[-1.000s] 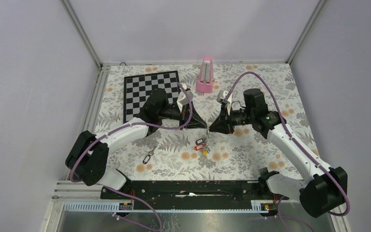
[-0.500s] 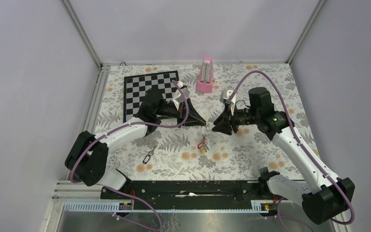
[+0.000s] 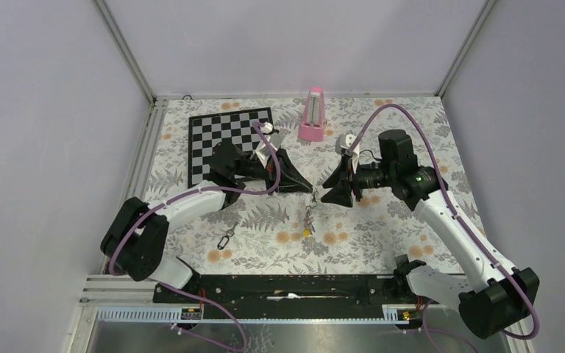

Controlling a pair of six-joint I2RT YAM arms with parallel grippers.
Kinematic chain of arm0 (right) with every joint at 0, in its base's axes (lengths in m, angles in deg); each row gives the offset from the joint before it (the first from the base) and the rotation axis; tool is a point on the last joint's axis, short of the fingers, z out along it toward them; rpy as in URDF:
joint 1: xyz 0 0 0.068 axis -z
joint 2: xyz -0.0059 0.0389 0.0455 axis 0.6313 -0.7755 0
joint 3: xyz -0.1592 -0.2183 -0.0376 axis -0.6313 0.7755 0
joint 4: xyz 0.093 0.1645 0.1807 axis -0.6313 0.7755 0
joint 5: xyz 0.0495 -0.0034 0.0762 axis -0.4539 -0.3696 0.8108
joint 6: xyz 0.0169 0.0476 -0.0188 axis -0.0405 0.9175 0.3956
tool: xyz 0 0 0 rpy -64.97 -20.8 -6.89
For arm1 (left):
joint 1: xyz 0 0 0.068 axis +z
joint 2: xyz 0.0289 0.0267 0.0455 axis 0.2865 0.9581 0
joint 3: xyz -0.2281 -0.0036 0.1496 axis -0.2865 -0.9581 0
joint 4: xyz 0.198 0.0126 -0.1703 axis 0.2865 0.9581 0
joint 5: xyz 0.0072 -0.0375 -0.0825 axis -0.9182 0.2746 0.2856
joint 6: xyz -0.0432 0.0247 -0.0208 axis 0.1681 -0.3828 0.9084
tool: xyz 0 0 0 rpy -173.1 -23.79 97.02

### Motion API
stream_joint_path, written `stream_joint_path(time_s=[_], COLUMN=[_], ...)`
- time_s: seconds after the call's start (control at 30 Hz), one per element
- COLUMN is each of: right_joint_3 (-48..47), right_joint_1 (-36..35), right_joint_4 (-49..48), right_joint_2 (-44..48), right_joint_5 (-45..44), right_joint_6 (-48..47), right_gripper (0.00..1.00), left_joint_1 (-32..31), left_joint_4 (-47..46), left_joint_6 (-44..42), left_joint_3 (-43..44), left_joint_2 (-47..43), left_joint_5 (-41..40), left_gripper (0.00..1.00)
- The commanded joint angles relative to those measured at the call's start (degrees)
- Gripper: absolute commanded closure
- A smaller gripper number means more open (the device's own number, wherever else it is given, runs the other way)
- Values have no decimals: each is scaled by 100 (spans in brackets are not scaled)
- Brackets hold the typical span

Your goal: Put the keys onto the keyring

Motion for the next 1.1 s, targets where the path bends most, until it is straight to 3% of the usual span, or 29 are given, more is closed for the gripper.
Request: stream_joint_path(time_s=[0.0,0.63,1.07], right_joint_3=[-309,-294,-121], right_joint_1=[25,18,-9], right_joint_4=[-381,-812,-1129], right_joint_2=[-131,-272,-386], right_joint_5=[379,810,762], right_joint_6=[235,595,758], right_gripper=[45,47,60], left_joint_1=[31,22,22], left_joint_4=[-942,-1171,-1380], left_joint_6=[446,663,807], left_joint_3=[-32,-271,-334], left_joint_2=[54,112,111], left_joint_5=[-24,-625,-717], left_gripper=[100,100,100])
